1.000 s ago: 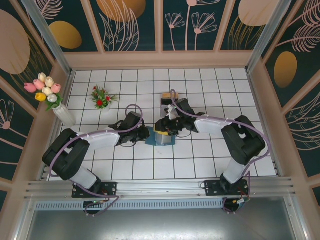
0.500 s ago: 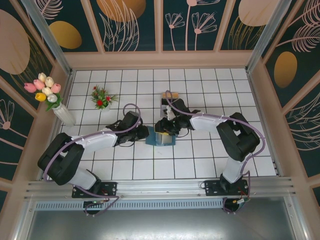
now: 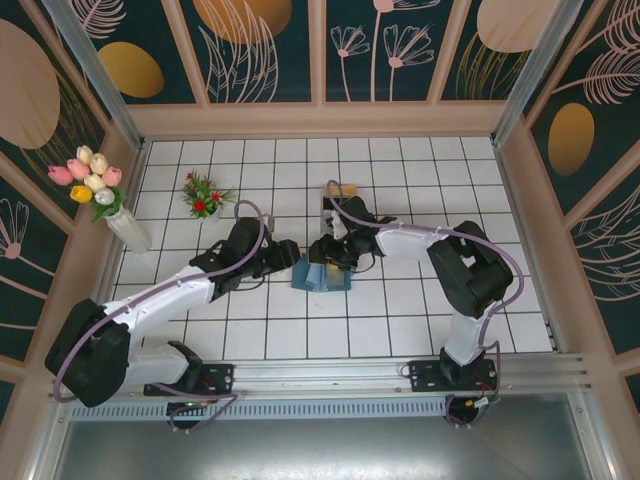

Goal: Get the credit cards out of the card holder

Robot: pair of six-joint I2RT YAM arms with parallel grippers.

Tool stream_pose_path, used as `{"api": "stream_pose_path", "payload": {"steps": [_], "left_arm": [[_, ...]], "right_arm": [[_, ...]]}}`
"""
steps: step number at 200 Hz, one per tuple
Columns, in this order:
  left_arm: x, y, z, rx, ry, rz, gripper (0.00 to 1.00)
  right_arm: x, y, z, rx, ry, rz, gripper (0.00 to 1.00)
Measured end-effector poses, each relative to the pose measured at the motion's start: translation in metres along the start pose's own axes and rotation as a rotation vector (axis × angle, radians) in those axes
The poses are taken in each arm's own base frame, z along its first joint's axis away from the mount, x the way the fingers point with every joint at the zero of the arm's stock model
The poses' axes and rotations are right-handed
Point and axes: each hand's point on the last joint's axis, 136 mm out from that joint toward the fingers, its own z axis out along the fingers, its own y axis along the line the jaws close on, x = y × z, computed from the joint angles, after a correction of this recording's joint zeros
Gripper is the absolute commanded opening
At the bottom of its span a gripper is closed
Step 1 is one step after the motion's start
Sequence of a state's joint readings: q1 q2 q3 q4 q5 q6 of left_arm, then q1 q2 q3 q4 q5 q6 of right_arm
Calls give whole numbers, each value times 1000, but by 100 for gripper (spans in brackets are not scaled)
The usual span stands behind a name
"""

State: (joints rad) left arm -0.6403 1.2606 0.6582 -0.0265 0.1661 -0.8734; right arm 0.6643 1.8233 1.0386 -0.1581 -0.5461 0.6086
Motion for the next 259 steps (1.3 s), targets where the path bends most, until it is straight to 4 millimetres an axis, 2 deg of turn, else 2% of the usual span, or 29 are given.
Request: {"api": "stream_pose_path", "payload": {"steps": [50,110,152,259], "left_arm": [[18,7,5,27,49,-48,42],[20,6,16,45,64,-66,37],[21,2,20,71,75,-69,35],[41,3,37,79,155,-63,34]], "right_arm": [[2,10,-8,-16,-4,-13,48],[3,18,-16,-35,-7,-20,42],[5,19,-17,-43,-4,-22,30],[5,19,-17,-45,-2,-25,30]]}}
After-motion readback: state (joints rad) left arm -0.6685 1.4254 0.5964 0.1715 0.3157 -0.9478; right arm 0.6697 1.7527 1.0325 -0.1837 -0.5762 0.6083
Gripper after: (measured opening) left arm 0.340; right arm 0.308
